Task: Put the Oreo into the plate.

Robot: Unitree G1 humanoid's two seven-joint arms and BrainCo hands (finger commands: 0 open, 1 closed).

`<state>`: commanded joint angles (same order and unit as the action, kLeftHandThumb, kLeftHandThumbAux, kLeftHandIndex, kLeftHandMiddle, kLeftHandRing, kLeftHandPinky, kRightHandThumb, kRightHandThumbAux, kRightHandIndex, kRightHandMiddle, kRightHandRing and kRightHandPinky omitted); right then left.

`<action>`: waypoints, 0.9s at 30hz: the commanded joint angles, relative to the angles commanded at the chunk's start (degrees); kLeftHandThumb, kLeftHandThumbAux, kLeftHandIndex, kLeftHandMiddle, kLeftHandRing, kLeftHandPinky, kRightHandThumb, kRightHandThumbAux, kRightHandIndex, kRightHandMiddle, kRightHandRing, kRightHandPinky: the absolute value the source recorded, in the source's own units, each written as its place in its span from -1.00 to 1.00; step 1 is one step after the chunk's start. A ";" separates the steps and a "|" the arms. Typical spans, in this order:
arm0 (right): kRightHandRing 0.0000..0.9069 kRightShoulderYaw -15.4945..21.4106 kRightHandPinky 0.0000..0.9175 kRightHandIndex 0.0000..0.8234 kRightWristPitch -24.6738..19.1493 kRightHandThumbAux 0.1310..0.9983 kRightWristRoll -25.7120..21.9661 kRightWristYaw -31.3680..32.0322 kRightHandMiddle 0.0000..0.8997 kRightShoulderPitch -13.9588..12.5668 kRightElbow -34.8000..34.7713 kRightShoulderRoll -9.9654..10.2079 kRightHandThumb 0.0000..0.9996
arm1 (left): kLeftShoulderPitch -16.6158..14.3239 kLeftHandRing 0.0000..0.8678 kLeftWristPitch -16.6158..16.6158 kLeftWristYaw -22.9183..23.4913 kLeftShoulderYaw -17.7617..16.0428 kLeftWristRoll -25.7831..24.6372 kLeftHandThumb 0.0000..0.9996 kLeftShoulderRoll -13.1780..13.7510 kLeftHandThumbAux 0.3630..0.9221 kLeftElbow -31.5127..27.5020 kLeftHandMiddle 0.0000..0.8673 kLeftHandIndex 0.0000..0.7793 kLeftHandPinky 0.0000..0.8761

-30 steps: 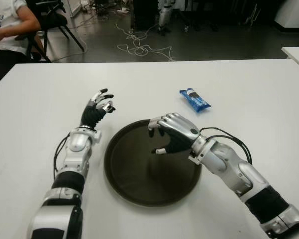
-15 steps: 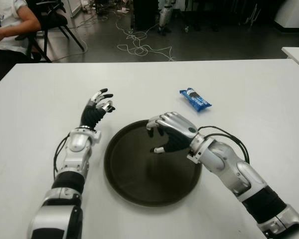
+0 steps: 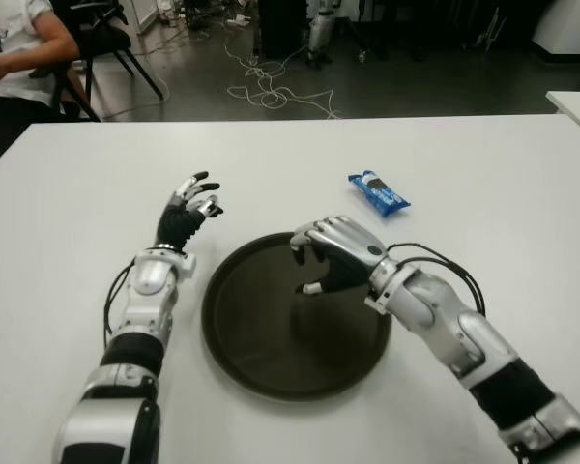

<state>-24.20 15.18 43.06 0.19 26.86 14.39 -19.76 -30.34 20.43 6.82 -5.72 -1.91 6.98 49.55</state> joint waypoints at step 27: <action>-0.40 21.45 -0.36 -0.58 6.75 0.52 -30.80 -12.72 -0.43 13.19 45.57 12.22 -1.00 | -0.98 0.04 1.58 -1.00 0.28 1.51 1.00 0.21 0.01 2.77 -0.45 -0.62 -0.17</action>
<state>-2.76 21.92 12.25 -12.53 40.05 59.96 -7.54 -31.33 22.01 5.81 -5.44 -0.39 7.18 52.33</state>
